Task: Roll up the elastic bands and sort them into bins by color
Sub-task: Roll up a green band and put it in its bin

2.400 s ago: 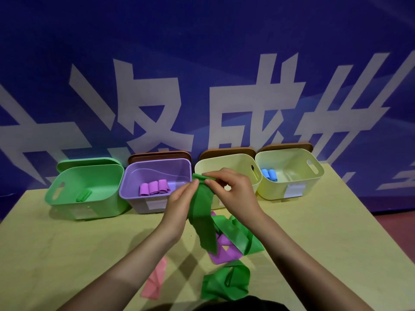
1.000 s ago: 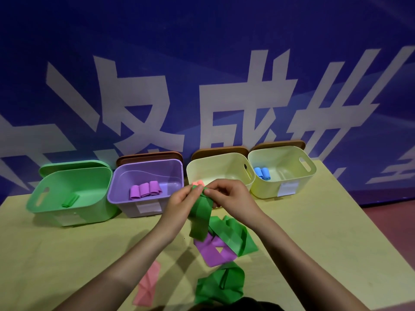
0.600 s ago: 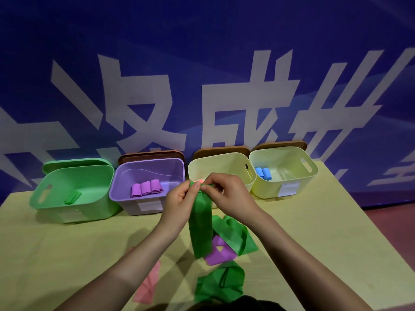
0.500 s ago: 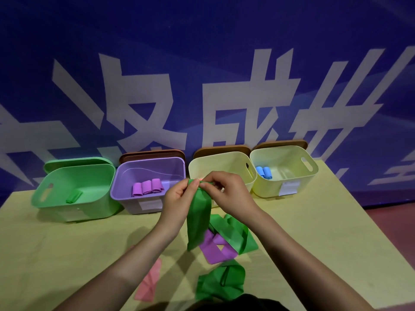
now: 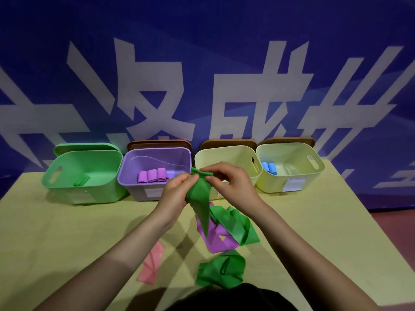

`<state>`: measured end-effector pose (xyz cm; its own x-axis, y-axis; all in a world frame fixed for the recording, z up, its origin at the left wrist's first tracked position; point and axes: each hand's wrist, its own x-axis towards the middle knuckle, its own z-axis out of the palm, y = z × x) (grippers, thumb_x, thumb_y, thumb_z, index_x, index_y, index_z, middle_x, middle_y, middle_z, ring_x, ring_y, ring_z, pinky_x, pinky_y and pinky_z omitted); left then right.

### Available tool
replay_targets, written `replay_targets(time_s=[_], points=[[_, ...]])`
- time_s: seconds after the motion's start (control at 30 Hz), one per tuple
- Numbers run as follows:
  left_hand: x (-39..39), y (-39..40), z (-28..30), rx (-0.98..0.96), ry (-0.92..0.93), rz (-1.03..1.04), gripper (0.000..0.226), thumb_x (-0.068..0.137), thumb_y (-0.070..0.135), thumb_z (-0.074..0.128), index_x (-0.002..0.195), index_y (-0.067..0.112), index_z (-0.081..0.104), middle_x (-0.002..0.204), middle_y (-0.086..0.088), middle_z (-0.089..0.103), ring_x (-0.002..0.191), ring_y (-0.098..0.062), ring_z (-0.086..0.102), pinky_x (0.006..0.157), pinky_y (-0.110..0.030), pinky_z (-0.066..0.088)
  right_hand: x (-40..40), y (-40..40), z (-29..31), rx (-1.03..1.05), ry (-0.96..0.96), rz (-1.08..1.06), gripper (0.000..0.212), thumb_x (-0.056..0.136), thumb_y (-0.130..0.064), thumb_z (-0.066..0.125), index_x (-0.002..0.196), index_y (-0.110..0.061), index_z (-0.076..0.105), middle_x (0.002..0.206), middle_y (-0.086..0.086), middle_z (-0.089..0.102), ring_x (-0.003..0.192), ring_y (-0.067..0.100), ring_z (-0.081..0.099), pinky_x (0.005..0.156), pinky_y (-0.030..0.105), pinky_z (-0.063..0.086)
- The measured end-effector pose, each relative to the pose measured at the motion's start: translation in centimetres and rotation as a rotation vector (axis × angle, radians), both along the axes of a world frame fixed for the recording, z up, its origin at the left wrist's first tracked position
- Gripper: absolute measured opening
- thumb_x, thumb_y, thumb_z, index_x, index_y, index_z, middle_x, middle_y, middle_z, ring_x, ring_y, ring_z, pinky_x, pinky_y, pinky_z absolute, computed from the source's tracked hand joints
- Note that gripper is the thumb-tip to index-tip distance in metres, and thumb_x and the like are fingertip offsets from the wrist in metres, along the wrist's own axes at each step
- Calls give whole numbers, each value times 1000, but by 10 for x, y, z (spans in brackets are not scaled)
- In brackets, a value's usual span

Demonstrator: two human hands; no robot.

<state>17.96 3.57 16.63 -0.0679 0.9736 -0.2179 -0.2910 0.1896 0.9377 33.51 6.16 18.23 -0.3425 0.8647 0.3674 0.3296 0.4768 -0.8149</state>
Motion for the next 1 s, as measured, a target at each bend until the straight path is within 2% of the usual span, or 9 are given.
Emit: replay_targets(time_s=[0.13, 0.2, 0.3, 0.43, 0.5, 0.7, 0.83, 0.93, 1.0], points=[[-10, -9, 5, -71, -222, 45, 21, 95, 9, 42, 96, 3, 62, 91, -16, 63, 85, -23, 59, 77, -35, 47, -9, 0, 1, 118, -111, 57, 22, 87, -9, 63, 105, -15, 74, 89, -1, 67, 80, 13, 61, 73, 30, 51], [-18, -17, 8, -77, -254, 61, 23, 94, 16, 44, 96, 4, 64, 91, -14, 66, 87, -22, 61, 84, -36, 46, -17, -1, 3, 179, -160, 108, 23, 86, -7, 62, 105, -13, 74, 88, -4, 64, 78, 9, 59, 72, 24, 49], [-26, -31, 8, -37, -234, 103, 26, 92, 19, 51, 104, 0, 64, 105, -22, 64, 98, -28, 60, 91, -43, 46, -30, -4, 5, 228, -220, 195, 25, 84, -7, 62, 106, -9, 73, 87, 4, 66, 77, 7, 56, 73, 19, 45], [-34, -53, 0, -45, -176, 174, 23, 96, 9, 46, 106, -4, 63, 96, -19, 66, 84, -23, 63, 66, -29, 53, -40, -11, 6, 210, -233, 321, 25, 84, -5, 63, 107, -8, 74, 89, 8, 68, 81, 11, 61, 77, 27, 50], [-36, -65, 0, -65, -169, 190, 22, 96, 7, 45, 104, -4, 63, 91, -17, 68, 79, -21, 64, 61, -25, 53, -43, -16, 4, 182, -216, 367, 24, 85, -8, 63, 106, -7, 74, 91, 7, 69, 83, 13, 63, 78, 26, 50], [-47, -99, 0, -61, -177, 224, 36, 94, 19, 51, 120, -5, 59, 117, -25, 64, 105, -31, 62, 89, -37, 49, -58, -35, -1, 160, -174, 457, 22, 86, -6, 65, 105, -8, 74, 92, 3, 70, 85, 12, 63, 79, 24, 51], [-56, -118, -2, 9, -127, 263, 28, 97, 13, 47, 115, -4, 60, 101, -16, 68, 85, -17, 66, 69, -22, 53, -68, -49, -2, 98, -172, 504, 26, 89, -7, 62, 113, -12, 71, 91, 1, 69, 82, 10, 62, 75, 21, 49], [-57, -127, -2, 29, -76, 255, 19, 99, 12, 44, 100, 3, 61, 72, -2, 68, 61, -8, 63, 54, -17, 46, -69, -61, -8, -125, -97, 517, 26, 93, -10, 59, 117, -15, 69, 86, -5, 64, 76, 1, 58, 74, 14, 43], [-55, -130, -2, 34, -51, 267, 17, 99, 13, 46, 96, 5, 60, 69, -1, 66, 61, -8, 62, 55, -17, 46, -71, -68, -11, -259, 21, 489, 22, 91, -10, 63, 112, -14, 70, 89, -8, 67, 79, -1, 61, 77, 16, 47]])
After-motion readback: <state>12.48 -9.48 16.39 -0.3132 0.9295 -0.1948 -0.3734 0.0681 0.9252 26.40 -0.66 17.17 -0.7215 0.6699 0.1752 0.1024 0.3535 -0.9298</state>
